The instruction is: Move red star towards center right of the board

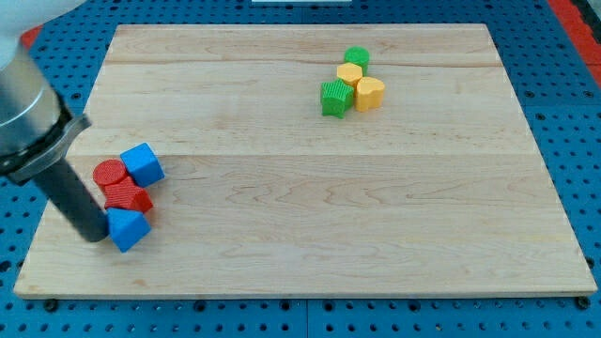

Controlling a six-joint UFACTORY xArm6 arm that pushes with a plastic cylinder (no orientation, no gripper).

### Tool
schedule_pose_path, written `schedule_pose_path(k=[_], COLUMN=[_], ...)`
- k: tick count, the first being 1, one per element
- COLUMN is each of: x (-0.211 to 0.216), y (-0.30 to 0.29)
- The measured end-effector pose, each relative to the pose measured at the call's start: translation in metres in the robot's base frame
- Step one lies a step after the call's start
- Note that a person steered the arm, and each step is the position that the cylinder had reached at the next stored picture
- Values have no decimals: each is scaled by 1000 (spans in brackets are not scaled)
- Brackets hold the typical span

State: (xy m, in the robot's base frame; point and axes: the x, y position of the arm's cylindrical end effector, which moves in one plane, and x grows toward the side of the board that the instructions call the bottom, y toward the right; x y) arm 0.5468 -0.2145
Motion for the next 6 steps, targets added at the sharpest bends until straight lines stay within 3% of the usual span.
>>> schedule_pose_path(k=[2, 3, 5, 6], x=[-50, -75, -77, -114], y=[43, 95, 27, 93])
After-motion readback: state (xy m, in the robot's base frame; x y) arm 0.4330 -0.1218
